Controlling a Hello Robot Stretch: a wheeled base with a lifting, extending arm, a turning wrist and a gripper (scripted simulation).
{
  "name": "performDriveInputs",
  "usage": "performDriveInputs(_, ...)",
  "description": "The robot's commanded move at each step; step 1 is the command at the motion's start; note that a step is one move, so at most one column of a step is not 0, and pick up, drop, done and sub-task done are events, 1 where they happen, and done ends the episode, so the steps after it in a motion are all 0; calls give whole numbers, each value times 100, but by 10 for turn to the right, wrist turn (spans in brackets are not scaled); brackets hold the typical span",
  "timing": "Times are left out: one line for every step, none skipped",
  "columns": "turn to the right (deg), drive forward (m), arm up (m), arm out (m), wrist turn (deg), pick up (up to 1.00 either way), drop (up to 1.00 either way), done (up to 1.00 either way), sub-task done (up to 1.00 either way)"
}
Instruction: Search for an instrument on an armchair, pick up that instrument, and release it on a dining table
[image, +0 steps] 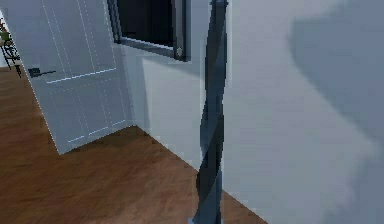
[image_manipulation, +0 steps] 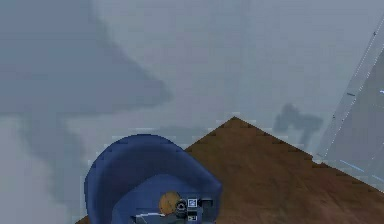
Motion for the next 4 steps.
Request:
performDriveInputs(0, 0, 0, 0, 450, 0, 0, 0, 0)
performDriveInputs(0, 0, 0, 0, 210, 0, 0, 0, 0)
performDriveInputs(0, 0, -30, 0, 0, 0, 0, 0, 0)
performDriveInputs(0, 0, 0, 0, 0, 100, 0, 0, 0)
